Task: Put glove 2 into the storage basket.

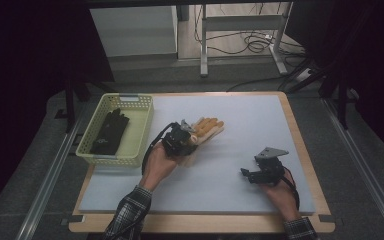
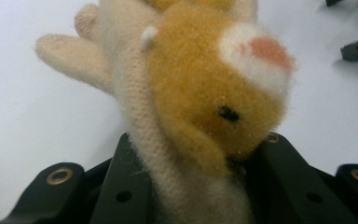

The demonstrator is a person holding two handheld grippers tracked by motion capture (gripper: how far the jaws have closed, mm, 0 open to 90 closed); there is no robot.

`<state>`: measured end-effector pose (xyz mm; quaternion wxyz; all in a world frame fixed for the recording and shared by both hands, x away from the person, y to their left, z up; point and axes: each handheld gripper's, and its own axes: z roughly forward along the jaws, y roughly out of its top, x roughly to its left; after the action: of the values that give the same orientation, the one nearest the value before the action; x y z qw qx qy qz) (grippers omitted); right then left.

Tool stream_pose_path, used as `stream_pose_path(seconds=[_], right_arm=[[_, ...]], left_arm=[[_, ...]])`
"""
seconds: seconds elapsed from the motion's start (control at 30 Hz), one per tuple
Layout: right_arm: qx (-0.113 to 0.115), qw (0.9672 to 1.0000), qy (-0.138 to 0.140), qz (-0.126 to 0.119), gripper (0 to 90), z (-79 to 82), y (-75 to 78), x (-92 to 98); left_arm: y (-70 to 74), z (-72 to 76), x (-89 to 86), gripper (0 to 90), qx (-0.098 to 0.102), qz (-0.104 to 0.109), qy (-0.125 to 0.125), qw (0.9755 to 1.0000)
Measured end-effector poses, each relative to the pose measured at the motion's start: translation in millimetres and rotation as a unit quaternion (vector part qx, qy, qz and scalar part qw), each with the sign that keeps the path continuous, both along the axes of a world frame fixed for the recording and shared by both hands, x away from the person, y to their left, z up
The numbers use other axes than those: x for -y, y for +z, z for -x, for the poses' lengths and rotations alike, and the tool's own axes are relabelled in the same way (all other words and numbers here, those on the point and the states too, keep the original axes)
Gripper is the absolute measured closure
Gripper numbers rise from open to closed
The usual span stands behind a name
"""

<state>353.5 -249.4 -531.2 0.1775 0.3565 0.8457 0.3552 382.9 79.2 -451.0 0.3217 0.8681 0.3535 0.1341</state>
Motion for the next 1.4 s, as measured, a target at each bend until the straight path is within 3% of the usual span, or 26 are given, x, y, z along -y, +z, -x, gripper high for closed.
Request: stream_pose_path(seconds=[0.4,0.87,1.1,1.27,1.4], right_arm=[[0.0,1.0,0.0,0.0,23.3,0.0,-0.1,0.0],[0.002,1.0,0.0,-0.001,23.3,-0.1,-0.3,-0.1],[0.002,1.0,0.0,0.0,23.2,-0.1,-0.3,0.0],[0.002,1.0,0.001,0.0,23.3,-0.1,-0.3,-0.1],[0.002,1.0,0.0,-0.001,23.2,0.0,-0.3,-0.2]], left_arm=[[30.6,-12.3,-31.0,69.6,0.0,-0.016,0.046,0.9988],[46.8,-28.1,-68.9,69.3,0.0,-0.032,0.105,0.994],[55.7,-33.7,-101.7,68.9,0.003,-0.041,0.153,0.9874],[59.8,-35.6,-126.3,68.4,0.005,-0.048,0.187,0.9811],[57.6,-38.3,-146.9,67.8,0.002,-0.061,0.216,0.9744]])
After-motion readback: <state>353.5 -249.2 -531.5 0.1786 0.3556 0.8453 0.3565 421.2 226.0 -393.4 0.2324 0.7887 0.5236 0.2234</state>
